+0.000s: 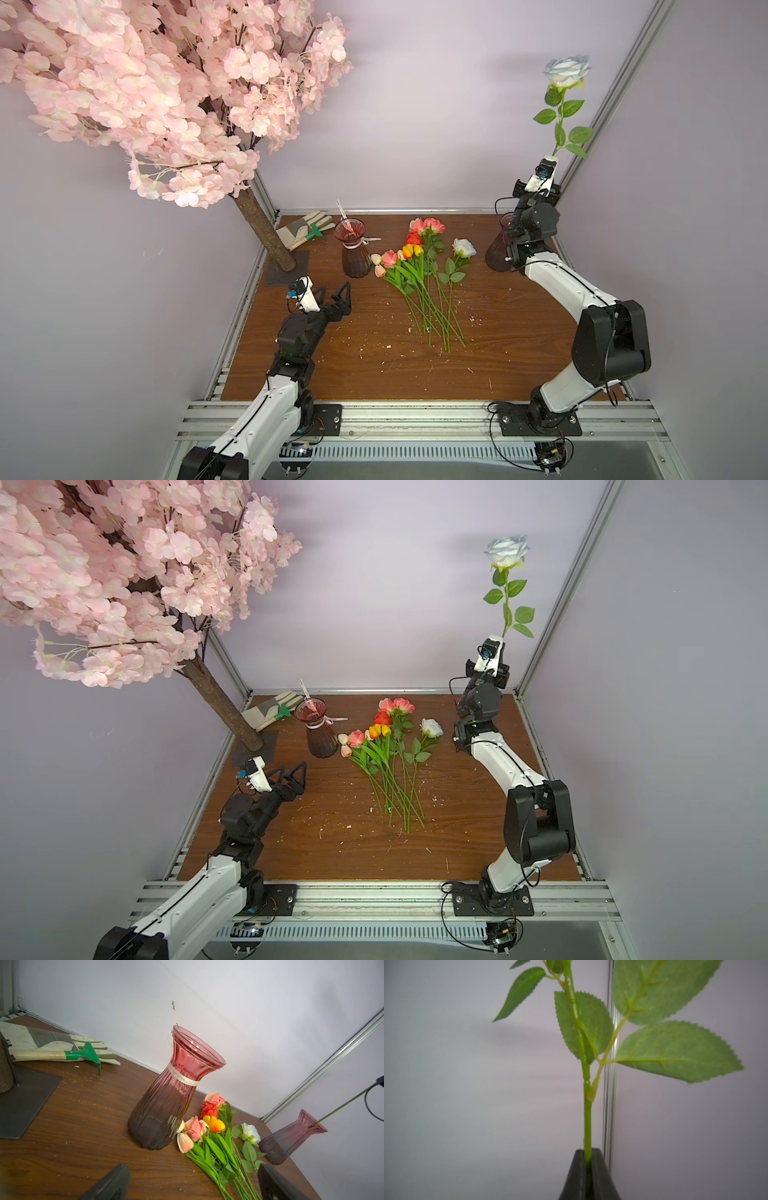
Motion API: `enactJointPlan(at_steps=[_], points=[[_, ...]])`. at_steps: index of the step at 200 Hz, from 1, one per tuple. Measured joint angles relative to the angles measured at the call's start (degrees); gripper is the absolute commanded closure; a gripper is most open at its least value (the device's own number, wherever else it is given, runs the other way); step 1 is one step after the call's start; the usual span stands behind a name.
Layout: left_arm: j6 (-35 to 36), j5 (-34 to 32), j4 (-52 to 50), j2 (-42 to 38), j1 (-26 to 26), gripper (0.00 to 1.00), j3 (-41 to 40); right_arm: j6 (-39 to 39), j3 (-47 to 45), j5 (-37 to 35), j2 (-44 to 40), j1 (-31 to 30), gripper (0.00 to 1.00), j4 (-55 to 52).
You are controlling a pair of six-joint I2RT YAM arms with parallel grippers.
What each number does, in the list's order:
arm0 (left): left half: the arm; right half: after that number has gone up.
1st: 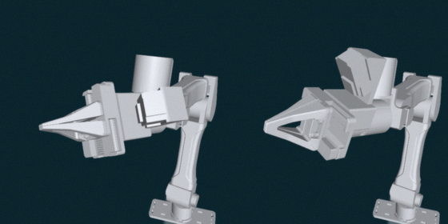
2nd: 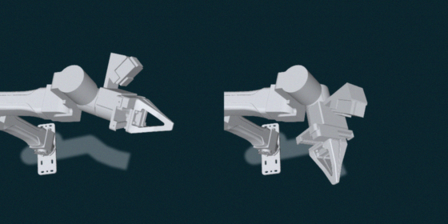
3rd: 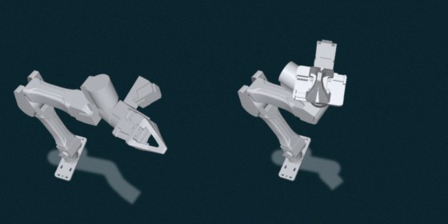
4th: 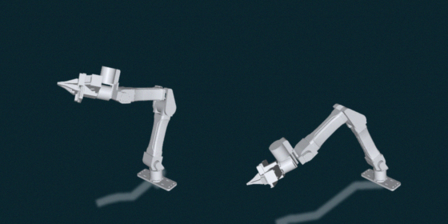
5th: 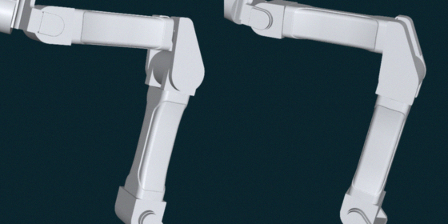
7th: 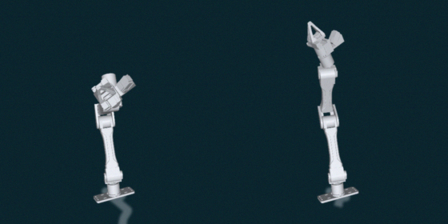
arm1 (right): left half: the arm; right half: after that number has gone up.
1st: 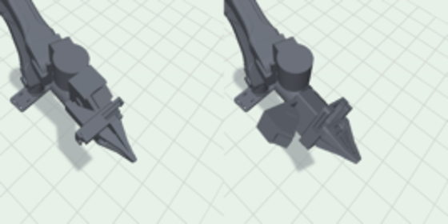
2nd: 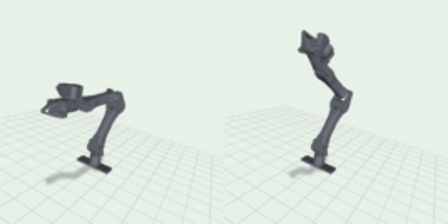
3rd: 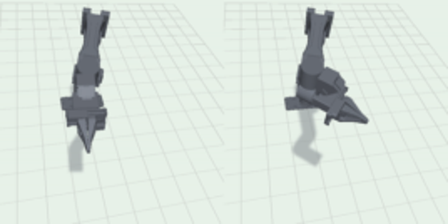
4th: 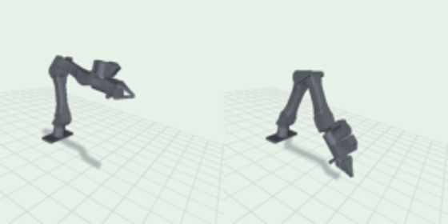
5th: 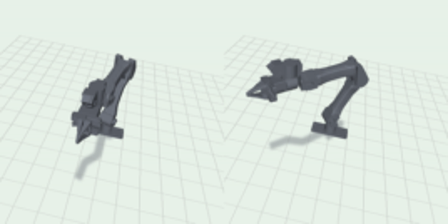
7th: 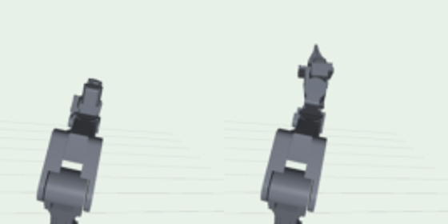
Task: Arrange the flowers in different vases according to their variety
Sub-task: Insert the flower into the vase.
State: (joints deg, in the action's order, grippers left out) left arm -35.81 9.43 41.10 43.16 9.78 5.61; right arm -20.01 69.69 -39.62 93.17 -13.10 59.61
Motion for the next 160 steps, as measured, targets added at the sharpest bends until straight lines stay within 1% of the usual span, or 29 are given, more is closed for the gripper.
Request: enactJointPlan(at_steps=[7, 13, 27, 61, 95, 114, 135, 160], points=[[-0.02, 0.00, 0.04, 0.11, 0.00, 0.01, 0.00, 0.81, -1.46, 0.33, 0.02, 0.00, 0.87, -1.05], [0.00, 0.00, 0.09, 0.22, 0.00, 0.01, 0.00, 1.60, -2.73, 0.70, 0.02, 0.00, 0.82, -1.86], [-0.02, 0.02, 0.22, 0.50, 0.00, 0.01, 0.00, 3.58, -4.96, 1.27, -0.07, 0.00, 0.78, -4.09], [-0.07, 0.44, 0.59, 1.55, 0.00, 0.00, 0.00, 9.16, -8.52, 3.74, -3.13, 0.00, 0.63, -12.31], [-0.33, 0.63, 0.79, 2.64, 0.00, 0.01, 0.00, 16.17, -9.86, 7.56, -12.55, 0.00, 0.44, -21.77], [-0.59, 0.68, 0.87, 3.15, 0.00, 0.01, 0.00, 20.09, -10.43, 11.61, -18.18, 0.00, 0.32, -27.26], [-0.85, 0.72, 1.14, 3.76, 0.00, 0.01, 0.00, 24.44, -10.69, 17.57, -22.71, 0.02, 0.27, -34.34], [-1.07, 0.85, 1.18, 4.39, 0.00, 0.01, 0.00, 28.68, -12.22, 25.59, -25.38, 0.00, 0.26, -42.16]])
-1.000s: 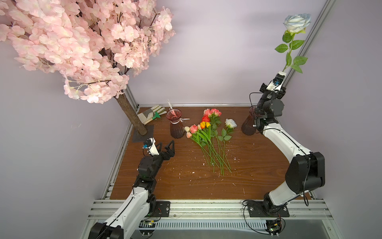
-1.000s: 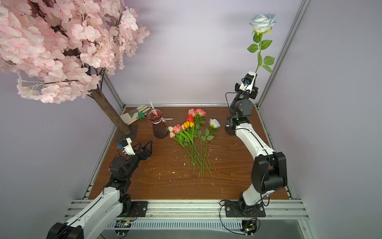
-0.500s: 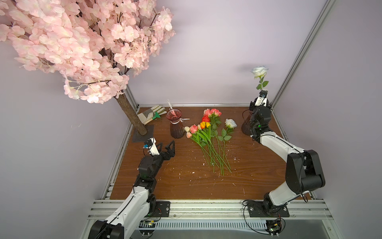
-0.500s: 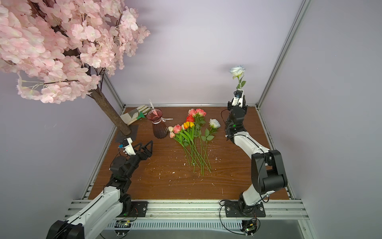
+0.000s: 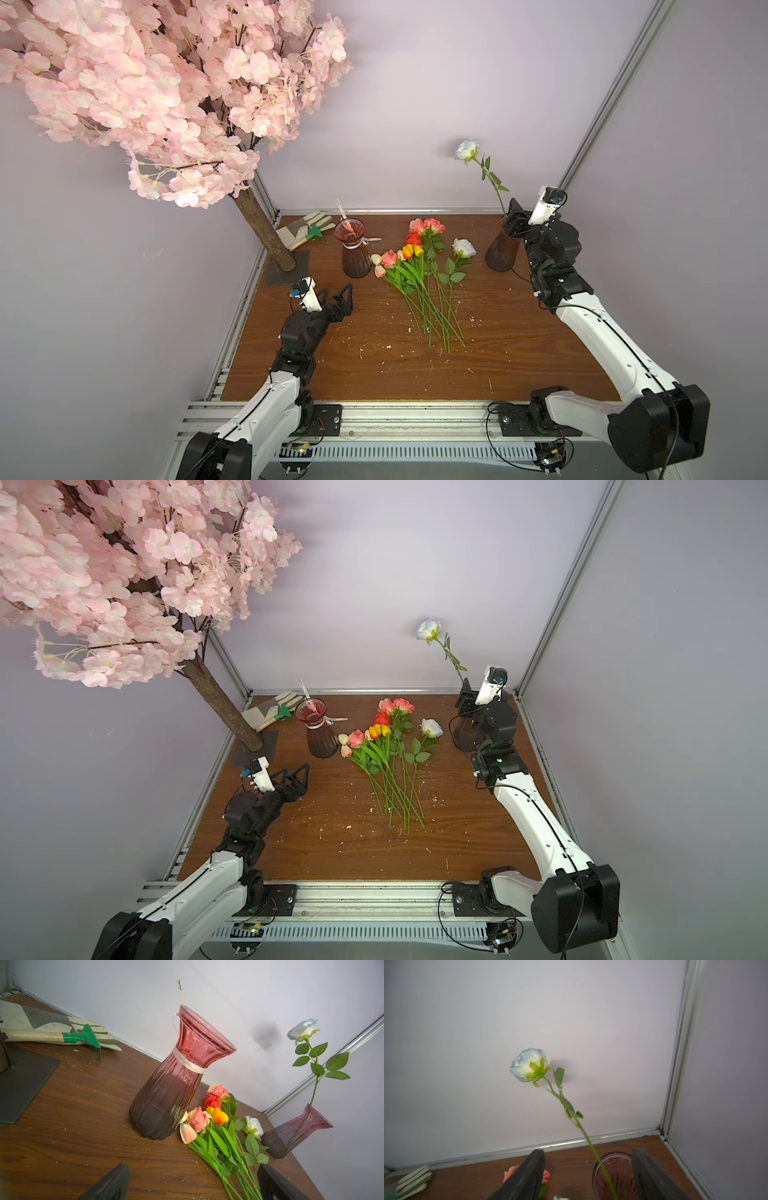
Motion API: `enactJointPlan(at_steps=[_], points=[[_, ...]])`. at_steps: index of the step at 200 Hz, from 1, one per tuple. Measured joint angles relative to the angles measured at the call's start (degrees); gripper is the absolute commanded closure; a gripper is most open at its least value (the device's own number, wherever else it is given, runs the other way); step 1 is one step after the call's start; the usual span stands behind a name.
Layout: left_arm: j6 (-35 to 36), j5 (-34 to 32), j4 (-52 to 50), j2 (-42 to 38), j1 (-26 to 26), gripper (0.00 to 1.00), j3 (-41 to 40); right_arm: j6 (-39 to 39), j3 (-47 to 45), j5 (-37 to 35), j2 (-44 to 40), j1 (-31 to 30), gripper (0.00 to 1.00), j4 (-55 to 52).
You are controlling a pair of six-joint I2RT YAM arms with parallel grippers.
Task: Arrange the flowers in different vases according to their variety
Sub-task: Insert the flower into the vase, then pick up the flower at the center of the board.
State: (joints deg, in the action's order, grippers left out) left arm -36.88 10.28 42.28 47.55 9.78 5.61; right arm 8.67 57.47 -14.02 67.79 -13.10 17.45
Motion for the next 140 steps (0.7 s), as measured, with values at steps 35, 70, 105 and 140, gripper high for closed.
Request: enactJointPlan(at_steps=[35, 70, 105, 140], points=[[-0.22, 0.00, 0.22, 0.20, 0.00, 0.01, 0.00, 4.13, -2.40, 11.85, 0.20, -0.31, 0.27, -9.92], [-0.42, 0.00, 0.42, 0.20, 0.00, 0.01, 0.00, 5.53, -5.49, 19.76, 0.85, -3.06, 0.28, -15.52], [-0.59, 0.00, 0.42, 0.20, 0.00, 0.01, 0.00, 4.92, -5.68, 23.08, 6.19, -6.36, 0.36, -19.10], [-0.66, 0.00, 0.42, 0.20, 0.00, 0.01, 0.00, 4.70, -5.42, 23.45, 14.47, -7.91, 0.40, -23.65]])
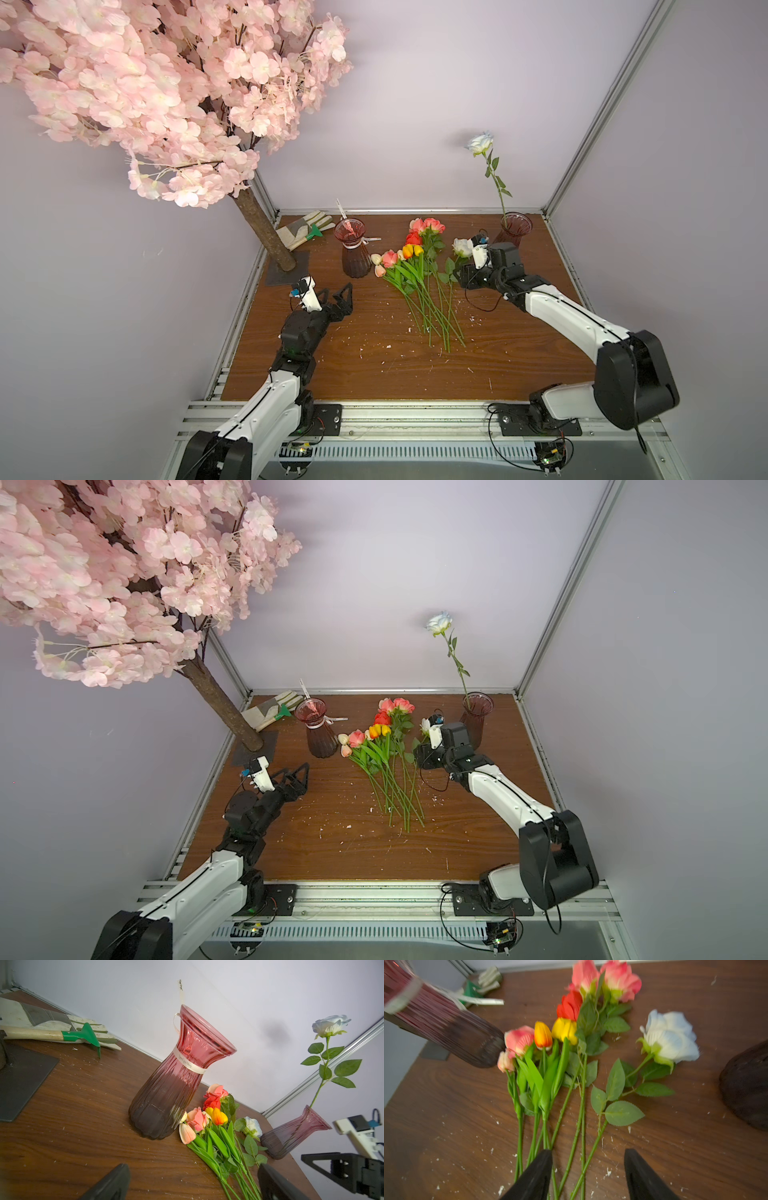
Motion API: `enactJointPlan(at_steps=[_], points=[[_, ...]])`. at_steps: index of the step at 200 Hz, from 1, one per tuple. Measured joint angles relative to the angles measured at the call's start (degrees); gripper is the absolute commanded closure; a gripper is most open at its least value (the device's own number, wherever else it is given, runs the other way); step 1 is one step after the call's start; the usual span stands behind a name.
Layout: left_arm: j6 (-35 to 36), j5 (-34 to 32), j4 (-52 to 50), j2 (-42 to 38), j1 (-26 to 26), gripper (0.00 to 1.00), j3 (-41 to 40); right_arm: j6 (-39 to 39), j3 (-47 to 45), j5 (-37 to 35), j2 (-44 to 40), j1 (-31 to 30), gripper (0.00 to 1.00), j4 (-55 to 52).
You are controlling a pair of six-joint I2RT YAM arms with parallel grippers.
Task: Arrange the flowers in different vases according to their variety
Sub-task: Pick up the flower at the center of the board.
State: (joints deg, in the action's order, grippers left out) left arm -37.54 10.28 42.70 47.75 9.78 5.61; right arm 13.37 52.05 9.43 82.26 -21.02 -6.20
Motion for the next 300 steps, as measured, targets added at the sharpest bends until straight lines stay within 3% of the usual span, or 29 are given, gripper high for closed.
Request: enactJointPlan(at_steps=[145, 179, 209, 256, 300], points=[[0.00, 0.00, 0.00, -0.57, 0.00, 0.01, 0.00, 7.19, 9.42, -9.05, 20.31, -5.62, 0.61, -7.32], [0.00, -0.02, -0.02, -0.87, 0.00, 0.01, 0.00, 7.65, 10.71, -9.68, 22.32, -6.29, 0.76, -8.28], [0.00, 0.00, -0.02, -0.90, 0.00, 0.01, 0.00, 8.33, 12.13, -10.56, 23.32, -6.40, 0.99, -8.76], [0.00, 0.00, -0.02, -1.20, 0.00, 0.01, 0.00, 6.75, 12.94, -12.63, 21.81, -6.43, 1.00, -9.94], [0.00, -0.02, -0.04, -2.08, 0.00, 0.01, 0.00, 2.51, 7.76, -11.69, 7.26, -6.40, 1.00, -3.50]])
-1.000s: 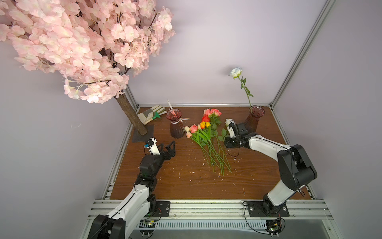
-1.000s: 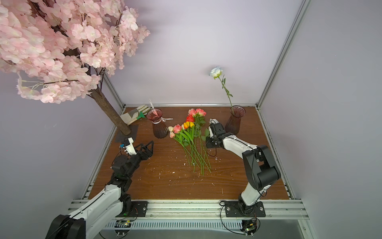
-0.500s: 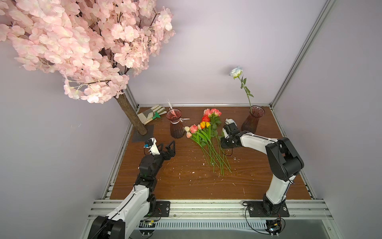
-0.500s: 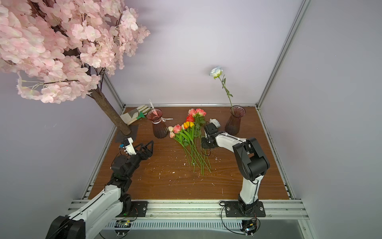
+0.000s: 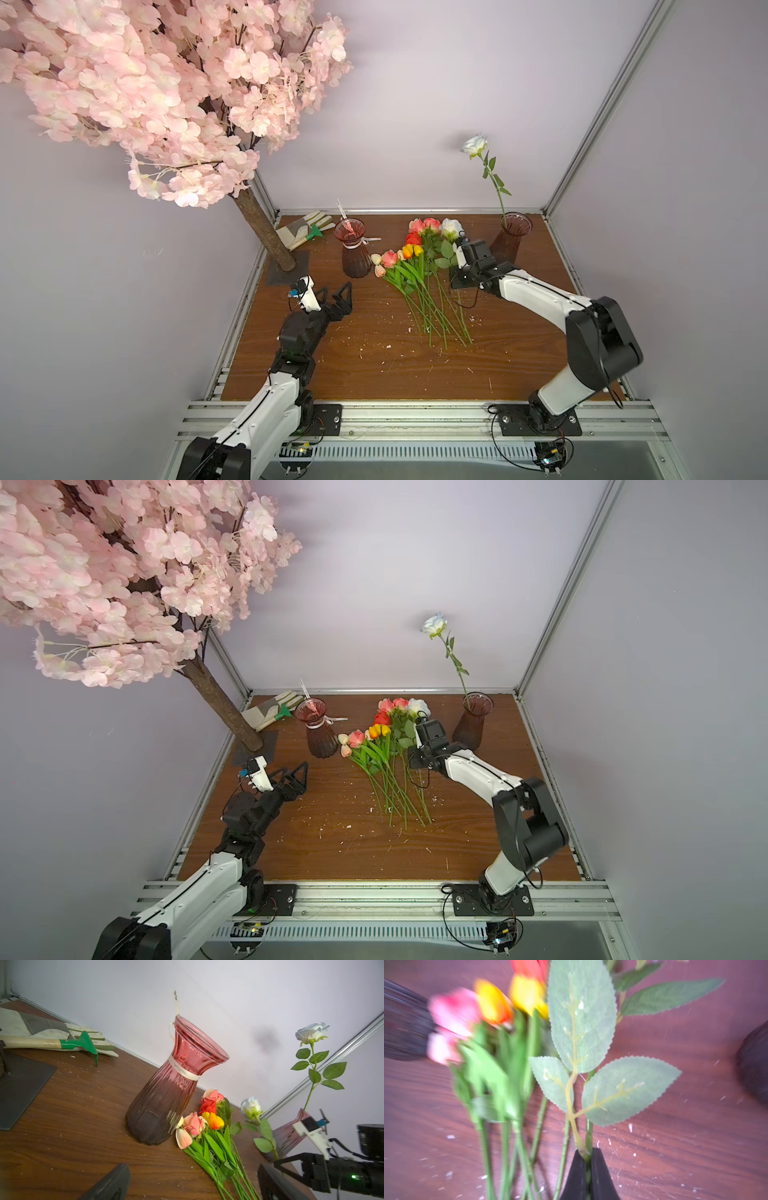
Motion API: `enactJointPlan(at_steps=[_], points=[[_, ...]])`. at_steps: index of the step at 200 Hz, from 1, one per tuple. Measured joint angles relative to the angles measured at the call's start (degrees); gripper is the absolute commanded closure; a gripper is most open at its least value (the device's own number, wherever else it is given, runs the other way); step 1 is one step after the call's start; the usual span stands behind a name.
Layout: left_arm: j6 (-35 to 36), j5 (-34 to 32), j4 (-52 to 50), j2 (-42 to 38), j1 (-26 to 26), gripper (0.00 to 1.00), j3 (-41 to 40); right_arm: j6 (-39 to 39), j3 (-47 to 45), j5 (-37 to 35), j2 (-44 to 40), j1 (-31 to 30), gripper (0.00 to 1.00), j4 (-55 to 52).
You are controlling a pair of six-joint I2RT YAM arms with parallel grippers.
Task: Arrange the flowers in different vases according to their variety
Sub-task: Pick up the flower at the center of the board, then insert the flower into the vase.
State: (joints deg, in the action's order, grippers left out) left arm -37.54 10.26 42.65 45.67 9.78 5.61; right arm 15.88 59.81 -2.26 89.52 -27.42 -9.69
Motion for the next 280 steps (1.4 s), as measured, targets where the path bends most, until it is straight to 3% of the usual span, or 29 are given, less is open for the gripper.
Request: enactJointPlan(at_steps=[49, 82, 124, 188, 280], points=[[-0.02, -0.09, 0.04, -1.29, 0.00, 0.01, -0.42, -6.75, -9.31, -2.14, -15.02, 0.00, 1.00, 16.28], [-0.85, -0.66, 0.35, -1.84, 0.00, 0.00, -1.44, -12.07, -11.45, -8.72, -19.80, 0.22, 1.00, 24.59], [-1.16, -1.31, 0.37, -2.80, 0.00, 0.00, -1.49, -18.34, -3.82, -15.72, -17.18, 2.12, 1.00, 32.41], [-1.09, -1.31, 0.37, -5.20, 0.00, 0.01, -1.75, -24.28, 12.55, -20.33, -7.61, 5.81, 1.00, 40.81], [-1.09, -1.31, 0.39, -5.35, 0.00, 0.00, -1.81, -26.40, 13.77, -27.45, -3.56, 12.13, 1.00, 51.56]])
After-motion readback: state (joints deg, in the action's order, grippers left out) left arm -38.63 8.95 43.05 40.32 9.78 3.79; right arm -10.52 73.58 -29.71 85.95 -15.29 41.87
